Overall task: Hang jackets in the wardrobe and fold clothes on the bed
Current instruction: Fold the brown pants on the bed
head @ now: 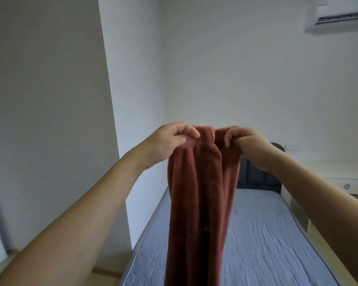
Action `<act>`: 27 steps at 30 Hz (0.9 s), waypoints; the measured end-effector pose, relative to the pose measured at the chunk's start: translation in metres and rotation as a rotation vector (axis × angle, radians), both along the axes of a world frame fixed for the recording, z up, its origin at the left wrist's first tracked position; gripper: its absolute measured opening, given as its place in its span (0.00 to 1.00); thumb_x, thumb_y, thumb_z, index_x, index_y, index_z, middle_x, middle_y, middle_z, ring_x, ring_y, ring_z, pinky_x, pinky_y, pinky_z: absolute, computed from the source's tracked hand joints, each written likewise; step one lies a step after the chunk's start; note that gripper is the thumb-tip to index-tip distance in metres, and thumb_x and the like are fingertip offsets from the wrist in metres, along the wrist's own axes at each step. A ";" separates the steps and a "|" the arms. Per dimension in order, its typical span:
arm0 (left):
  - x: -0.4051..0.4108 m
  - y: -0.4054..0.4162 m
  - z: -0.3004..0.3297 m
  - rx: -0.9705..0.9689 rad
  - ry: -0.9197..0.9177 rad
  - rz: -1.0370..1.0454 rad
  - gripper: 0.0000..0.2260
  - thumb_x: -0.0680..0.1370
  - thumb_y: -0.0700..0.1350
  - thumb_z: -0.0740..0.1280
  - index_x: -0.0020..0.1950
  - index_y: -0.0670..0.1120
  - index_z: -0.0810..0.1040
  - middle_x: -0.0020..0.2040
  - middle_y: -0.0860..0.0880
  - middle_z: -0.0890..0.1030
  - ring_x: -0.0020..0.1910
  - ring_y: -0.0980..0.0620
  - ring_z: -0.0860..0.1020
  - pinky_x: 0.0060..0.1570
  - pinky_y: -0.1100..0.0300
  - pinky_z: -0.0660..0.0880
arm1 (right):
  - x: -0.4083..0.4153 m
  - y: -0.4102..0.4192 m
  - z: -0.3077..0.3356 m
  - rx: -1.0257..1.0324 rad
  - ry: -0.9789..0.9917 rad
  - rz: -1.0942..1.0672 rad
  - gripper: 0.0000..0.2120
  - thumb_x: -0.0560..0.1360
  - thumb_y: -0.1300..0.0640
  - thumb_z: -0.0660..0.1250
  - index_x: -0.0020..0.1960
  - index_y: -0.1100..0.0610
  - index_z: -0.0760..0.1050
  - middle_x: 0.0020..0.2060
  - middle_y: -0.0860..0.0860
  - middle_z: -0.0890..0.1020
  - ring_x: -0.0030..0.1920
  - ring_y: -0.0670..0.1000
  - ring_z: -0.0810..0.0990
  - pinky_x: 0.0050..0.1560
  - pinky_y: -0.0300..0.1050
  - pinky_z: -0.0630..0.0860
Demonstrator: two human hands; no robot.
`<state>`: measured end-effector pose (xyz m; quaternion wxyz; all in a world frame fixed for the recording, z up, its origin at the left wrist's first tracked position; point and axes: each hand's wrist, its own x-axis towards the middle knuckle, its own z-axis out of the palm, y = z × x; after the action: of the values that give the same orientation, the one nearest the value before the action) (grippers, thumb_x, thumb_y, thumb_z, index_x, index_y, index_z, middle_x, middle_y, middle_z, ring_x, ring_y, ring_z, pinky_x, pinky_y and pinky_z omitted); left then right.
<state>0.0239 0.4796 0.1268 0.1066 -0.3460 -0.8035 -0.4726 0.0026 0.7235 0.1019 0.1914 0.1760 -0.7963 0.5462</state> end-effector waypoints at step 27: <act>-0.007 -0.049 -0.089 -0.694 0.552 0.884 0.15 0.78 0.51 0.54 0.62 0.49 0.67 0.62 0.48 0.73 0.59 0.42 0.66 0.64 0.39 0.50 | 0.053 -0.080 -0.051 0.140 0.251 -0.154 0.08 0.72 0.47 0.71 0.40 0.50 0.80 0.34 0.45 0.83 0.37 0.45 0.82 0.41 0.50 0.80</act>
<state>0.0167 0.4302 0.0383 0.3773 -0.1046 -0.9201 0.0116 0.0552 0.6437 0.0507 0.3178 0.1942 -0.8133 0.4470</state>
